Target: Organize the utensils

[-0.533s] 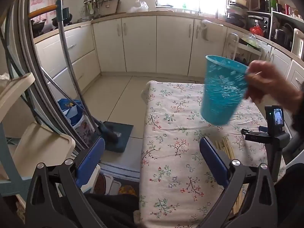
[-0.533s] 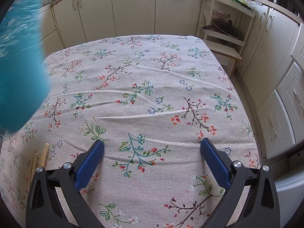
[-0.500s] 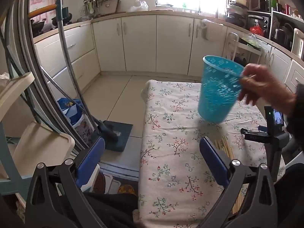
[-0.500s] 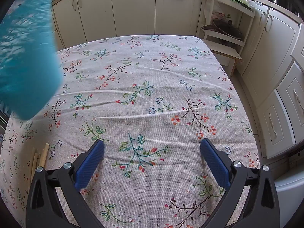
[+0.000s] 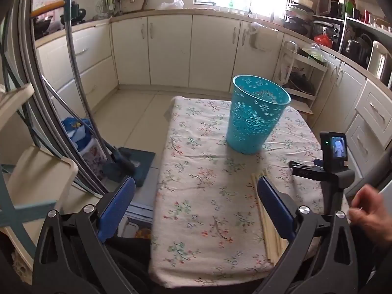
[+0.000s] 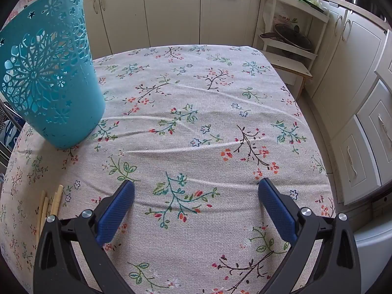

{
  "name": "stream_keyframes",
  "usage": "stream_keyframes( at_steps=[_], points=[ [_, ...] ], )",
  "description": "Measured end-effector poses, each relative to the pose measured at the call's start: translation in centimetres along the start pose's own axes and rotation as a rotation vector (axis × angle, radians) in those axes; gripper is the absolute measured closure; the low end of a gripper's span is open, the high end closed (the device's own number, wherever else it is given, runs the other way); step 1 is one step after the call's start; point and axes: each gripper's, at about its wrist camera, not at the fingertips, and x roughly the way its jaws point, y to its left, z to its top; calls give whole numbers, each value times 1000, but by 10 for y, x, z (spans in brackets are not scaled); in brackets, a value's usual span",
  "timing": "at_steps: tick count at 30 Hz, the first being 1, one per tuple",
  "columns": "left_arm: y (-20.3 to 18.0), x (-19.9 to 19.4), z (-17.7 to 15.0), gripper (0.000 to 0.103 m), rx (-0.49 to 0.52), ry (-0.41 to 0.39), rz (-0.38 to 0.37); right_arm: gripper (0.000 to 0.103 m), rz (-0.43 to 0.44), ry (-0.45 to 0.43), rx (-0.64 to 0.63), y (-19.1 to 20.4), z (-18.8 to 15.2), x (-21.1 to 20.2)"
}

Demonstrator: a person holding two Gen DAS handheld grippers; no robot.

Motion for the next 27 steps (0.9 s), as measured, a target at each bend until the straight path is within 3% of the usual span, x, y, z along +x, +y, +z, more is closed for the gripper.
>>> stream_keyframes(
  at_steps=[5,10,14,17,22,24,27],
  points=[
    [-27,-20,1,7,102,-10,45,7,0,0,0,0,0,0],
    [-33,-50,-3,7,96,-35,62,6,0,0,27,-2,4,2],
    [-35,-69,-6,7,111,-45,55,6,30,84,24,3,-2,-17],
    [-41,-88,-10,7,123,-71,45,6,88,-75,47,9,-23,-90],
    [-54,-116,-26,7,120,-49,51,6,196,-359,40,25,-62,-259],
    [-58,-127,-33,7,124,-30,58,6,198,-464,17,33,-83,-321],
    [-61,-152,-47,7,127,-83,71,6,193,-564,37,43,-116,-384]
  ],
)
